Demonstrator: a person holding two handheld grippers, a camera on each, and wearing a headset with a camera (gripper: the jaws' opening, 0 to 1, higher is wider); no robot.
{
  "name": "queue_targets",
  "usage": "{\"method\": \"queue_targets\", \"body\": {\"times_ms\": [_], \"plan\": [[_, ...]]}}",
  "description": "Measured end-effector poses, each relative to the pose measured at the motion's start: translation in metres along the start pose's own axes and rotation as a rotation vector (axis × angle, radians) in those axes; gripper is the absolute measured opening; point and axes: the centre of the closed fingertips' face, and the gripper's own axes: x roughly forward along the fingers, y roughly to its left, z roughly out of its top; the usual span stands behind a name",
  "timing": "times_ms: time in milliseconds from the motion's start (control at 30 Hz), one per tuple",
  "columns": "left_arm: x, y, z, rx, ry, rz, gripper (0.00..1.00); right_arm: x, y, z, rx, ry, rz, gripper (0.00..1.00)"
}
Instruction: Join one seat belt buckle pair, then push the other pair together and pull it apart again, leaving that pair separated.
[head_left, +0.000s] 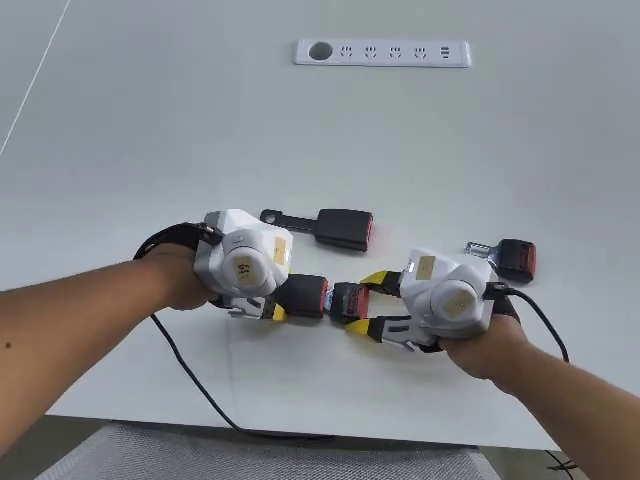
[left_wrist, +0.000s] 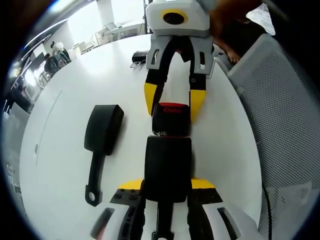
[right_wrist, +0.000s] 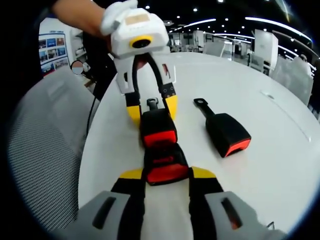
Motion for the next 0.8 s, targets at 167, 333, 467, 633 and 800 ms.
{"method": "queue_targets", "body": {"times_ms": [167,333,467,633,800], "plan": [[-0.0009,0.0003,-0.0006,0.01,-0.013,-0.009,0.33,-0.0009,-0.0008,-0.0006,0.003,-0.01,0.008,0.32],[-0.0017,0.0003,-0.0009,0.009,-0.041,-0.008,0.32,-0.0013,0.0,-0.0008,0.003,-0.022,0.003,0.32],[-0.0027,0.0003,-0.002,0.015,-0.07,-0.015,0.32,-0.0019,0.0014,-0.0007,0.016,-0.039,-0.002,0.31],[-0.0032,-0.0001,-0.0021,0.019,-0.097,-0.02,0.32,-0.0024,0.0026,-0.0006,0.045,-0.073,-0.011,0.31],[-0.0039,-0.0002,-0.0025,0.016,-0.117,-0.028,0.32,-0.0029,0.0029,-0.0002,0.037,-0.081,-0.007,0.31]]}}
